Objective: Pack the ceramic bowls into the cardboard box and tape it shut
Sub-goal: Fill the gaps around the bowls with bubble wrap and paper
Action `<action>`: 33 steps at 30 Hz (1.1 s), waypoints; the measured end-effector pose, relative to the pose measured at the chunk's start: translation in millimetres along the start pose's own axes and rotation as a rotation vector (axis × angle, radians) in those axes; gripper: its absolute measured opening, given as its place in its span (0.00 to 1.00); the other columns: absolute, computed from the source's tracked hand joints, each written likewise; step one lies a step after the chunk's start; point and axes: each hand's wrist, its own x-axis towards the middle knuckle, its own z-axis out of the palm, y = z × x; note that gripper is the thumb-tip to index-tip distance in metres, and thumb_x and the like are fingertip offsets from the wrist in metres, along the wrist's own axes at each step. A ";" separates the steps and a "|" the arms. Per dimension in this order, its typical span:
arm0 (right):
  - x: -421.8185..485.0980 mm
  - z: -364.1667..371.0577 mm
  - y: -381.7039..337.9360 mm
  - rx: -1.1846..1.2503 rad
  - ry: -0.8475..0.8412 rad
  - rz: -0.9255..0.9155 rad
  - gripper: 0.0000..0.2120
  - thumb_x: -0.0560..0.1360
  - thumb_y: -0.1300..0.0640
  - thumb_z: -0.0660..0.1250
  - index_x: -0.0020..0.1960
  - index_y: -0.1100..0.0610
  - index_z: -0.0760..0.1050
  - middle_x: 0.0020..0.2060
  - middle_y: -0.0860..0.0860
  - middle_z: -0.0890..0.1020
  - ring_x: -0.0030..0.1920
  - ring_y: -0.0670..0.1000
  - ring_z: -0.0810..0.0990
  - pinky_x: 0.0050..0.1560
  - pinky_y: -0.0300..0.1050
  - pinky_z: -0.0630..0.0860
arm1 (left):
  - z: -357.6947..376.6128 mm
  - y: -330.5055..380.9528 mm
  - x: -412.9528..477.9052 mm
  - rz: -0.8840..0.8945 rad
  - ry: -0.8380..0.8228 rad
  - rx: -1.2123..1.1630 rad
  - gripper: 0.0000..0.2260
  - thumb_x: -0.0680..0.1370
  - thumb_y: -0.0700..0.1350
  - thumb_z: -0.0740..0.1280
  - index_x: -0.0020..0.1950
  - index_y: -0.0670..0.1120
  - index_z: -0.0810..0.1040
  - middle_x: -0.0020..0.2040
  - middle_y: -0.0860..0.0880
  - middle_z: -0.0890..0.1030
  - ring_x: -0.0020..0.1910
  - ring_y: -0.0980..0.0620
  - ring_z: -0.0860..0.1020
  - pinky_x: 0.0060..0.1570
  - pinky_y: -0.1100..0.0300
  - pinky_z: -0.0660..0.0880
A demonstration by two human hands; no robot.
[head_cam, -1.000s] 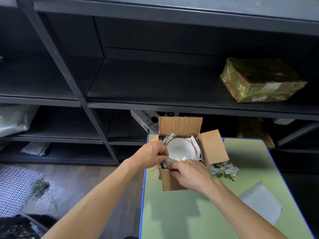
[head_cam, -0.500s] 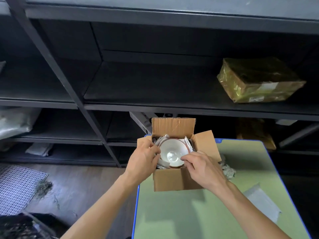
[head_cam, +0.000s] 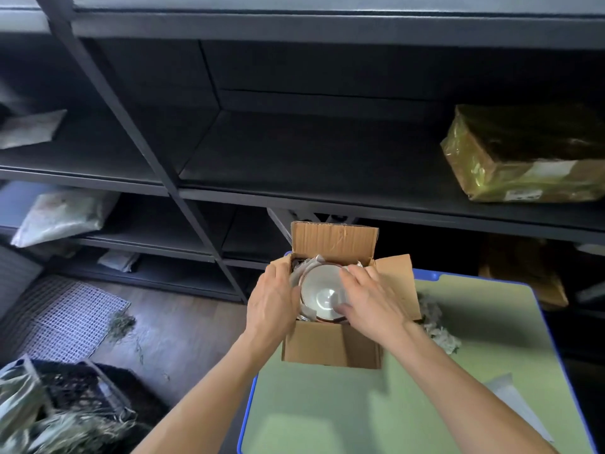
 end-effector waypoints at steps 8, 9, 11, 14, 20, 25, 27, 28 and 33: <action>29.4 5.4 -17.0 -0.145 -0.105 -0.006 0.45 0.71 0.36 0.69 0.77 0.58 0.56 0.66 0.56 0.70 0.64 0.59 0.70 0.64 0.53 0.67 | -1.7 3.9 1.5 -0.022 -0.034 0.125 0.06 0.81 0.48 0.60 0.53 0.49 0.73 0.48 0.50 0.77 0.41 0.49 0.76 0.37 0.56 0.69; 30.2 4.8 -19.6 -0.151 -0.117 0.001 0.45 0.72 0.36 0.68 0.78 0.59 0.56 0.66 0.57 0.70 0.64 0.60 0.70 0.64 0.53 0.67 | -0.6 4.2 1.6 -0.034 -0.028 0.083 0.06 0.81 0.48 0.60 0.54 0.48 0.73 0.48 0.50 0.77 0.40 0.49 0.75 0.37 0.56 0.69; 31.4 4.2 -23.9 -0.158 -0.132 0.010 0.44 0.73 0.36 0.67 0.78 0.61 0.55 0.66 0.59 0.69 0.64 0.61 0.70 0.65 0.54 0.66 | 0.6 4.9 4.0 -0.054 0.008 -0.020 0.06 0.81 0.50 0.61 0.55 0.49 0.71 0.50 0.51 0.77 0.40 0.49 0.76 0.38 0.54 0.73; 32.8 3.9 -27.6 -0.135 -0.168 0.029 0.46 0.73 0.34 0.65 0.78 0.63 0.54 0.67 0.61 0.67 0.65 0.63 0.69 0.68 0.56 0.64 | 1.8 4.3 6.2 -0.048 0.006 -0.035 0.06 0.81 0.49 0.61 0.54 0.48 0.74 0.49 0.50 0.78 0.41 0.49 0.76 0.40 0.52 0.75; 31.7 4.4 -33.9 -0.150 -0.182 0.059 0.49 0.71 0.36 0.67 0.78 0.64 0.50 0.68 0.63 0.65 0.67 0.64 0.68 0.70 0.57 0.63 | 2.8 0.8 9.6 -0.044 -0.035 0.018 0.10 0.81 0.45 0.60 0.48 0.46 0.80 0.42 0.50 0.75 0.38 0.48 0.75 0.39 0.52 0.74; 34.6 5.0 -39.2 -0.125 -0.172 0.111 0.49 0.69 0.35 0.67 0.77 0.64 0.54 0.65 0.61 0.68 0.63 0.62 0.71 0.65 0.55 0.66 | 0.1 -3.2 11.0 -0.054 -0.028 -0.090 0.09 0.81 0.45 0.62 0.47 0.47 0.80 0.43 0.51 0.78 0.39 0.50 0.76 0.39 0.55 0.74; 35.2 6.4 -40.6 -0.142 -0.174 0.100 0.48 0.69 0.36 0.67 0.77 0.63 0.54 0.64 0.62 0.69 0.62 0.63 0.71 0.64 0.55 0.65 | -0.8 -4.9 9.9 -0.056 -0.028 -0.114 0.09 0.81 0.45 0.60 0.46 0.46 0.79 0.43 0.51 0.77 0.40 0.51 0.76 0.39 0.57 0.73; 36.7 6.2 -38.9 -0.136 -0.175 0.097 0.48 0.69 0.36 0.67 0.77 0.63 0.54 0.64 0.62 0.69 0.62 0.63 0.71 0.64 0.55 0.66 | -1.2 -4.2 9.8 -0.058 -0.028 -0.124 0.10 0.81 0.44 0.60 0.46 0.46 0.79 0.43 0.51 0.77 0.40 0.51 0.76 0.39 0.58 0.73; 35.1 6.6 -39.2 -0.117 -0.160 0.119 0.50 0.68 0.35 0.68 0.77 0.63 0.55 0.64 0.61 0.69 0.63 0.62 0.72 0.65 0.55 0.66 | -7.4 1.0 10.6 -0.151 -0.076 -0.207 0.04 0.81 0.41 0.58 0.50 0.48 0.71 0.42 0.51 0.78 0.40 0.47 0.76 0.38 0.53 0.72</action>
